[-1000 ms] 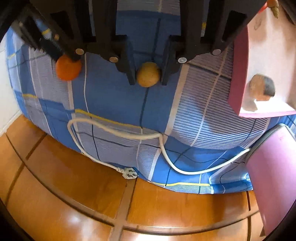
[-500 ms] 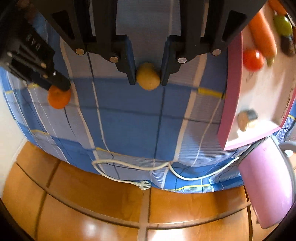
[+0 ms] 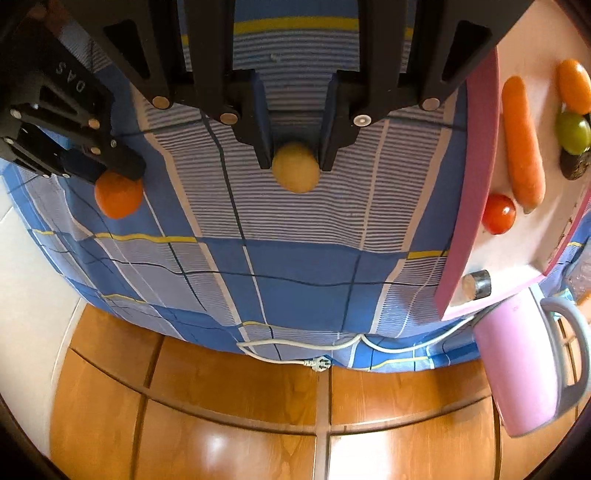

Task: Organize fruits
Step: 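Lift the yellow fruit with the left gripper while the right gripper lifts the orange, then carry the yellow fruit and orange toward the white tray with both grippers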

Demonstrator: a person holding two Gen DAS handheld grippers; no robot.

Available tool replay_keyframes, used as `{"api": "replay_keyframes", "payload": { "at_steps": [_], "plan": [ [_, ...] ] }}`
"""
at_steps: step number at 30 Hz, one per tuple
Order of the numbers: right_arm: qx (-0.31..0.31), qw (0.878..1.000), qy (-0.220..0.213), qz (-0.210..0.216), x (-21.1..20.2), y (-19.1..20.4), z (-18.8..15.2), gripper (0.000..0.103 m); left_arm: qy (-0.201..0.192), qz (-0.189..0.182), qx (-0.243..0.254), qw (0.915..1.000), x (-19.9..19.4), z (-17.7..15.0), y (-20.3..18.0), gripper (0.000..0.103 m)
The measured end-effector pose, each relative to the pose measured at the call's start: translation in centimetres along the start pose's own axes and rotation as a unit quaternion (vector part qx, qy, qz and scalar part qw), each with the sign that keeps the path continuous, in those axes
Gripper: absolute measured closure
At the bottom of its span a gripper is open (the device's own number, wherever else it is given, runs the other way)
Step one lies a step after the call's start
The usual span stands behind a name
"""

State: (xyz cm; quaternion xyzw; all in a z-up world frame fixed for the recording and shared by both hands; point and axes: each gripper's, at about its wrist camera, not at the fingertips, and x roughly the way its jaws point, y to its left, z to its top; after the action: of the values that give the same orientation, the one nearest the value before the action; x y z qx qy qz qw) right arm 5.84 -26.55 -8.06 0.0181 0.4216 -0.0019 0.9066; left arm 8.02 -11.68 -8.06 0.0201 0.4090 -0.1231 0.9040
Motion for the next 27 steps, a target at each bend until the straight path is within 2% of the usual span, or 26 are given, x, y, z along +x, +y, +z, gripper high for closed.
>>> {"api": "replay_keyframes", "payload": {
  "at_steps": [4, 8, 12, 16, 23, 27],
  "plan": [
    [-0.01, 1.0, -0.008, -0.012, -0.2, 0.6, -0.4, 0.069, -0.013, 0.003, 0.005, 0.9999, -0.1, -0.5, -0.2, 0.077],
    [0.001, 1.0, -0.011, -0.005, -0.2, 0.2, -0.4, 0.068, -0.019, 0.006, 0.011, 0.9997, 0.1, -0.6, -0.3, 0.077],
    [0.002, 1.0, -0.016, 0.0, -0.2, 0.3, -0.5, 0.059, -0.022, 0.01, 0.022, 0.9995, 0.0, -0.8, -0.5, 0.077],
    [0.003, 1.0, -0.01, 0.0, 0.2, 0.6, 0.0, 0.042, -0.025, 0.008, 0.021, 0.9994, 0.0, -0.9, -0.5, 0.077],
    [0.006, 1.0, -0.008, -0.015, 1.3, 0.6, 1.0, 0.043, -0.027, 0.003, 0.015, 0.9995, 0.0, -0.9, -0.4, 0.077],
    [0.034, 0.999, -0.017, -0.014, 1.2, -0.6, 0.8, 0.066, -0.028, 0.0, 0.012, 0.9995, 0.0, -1.0, -0.3, 0.077]
  ]
}}
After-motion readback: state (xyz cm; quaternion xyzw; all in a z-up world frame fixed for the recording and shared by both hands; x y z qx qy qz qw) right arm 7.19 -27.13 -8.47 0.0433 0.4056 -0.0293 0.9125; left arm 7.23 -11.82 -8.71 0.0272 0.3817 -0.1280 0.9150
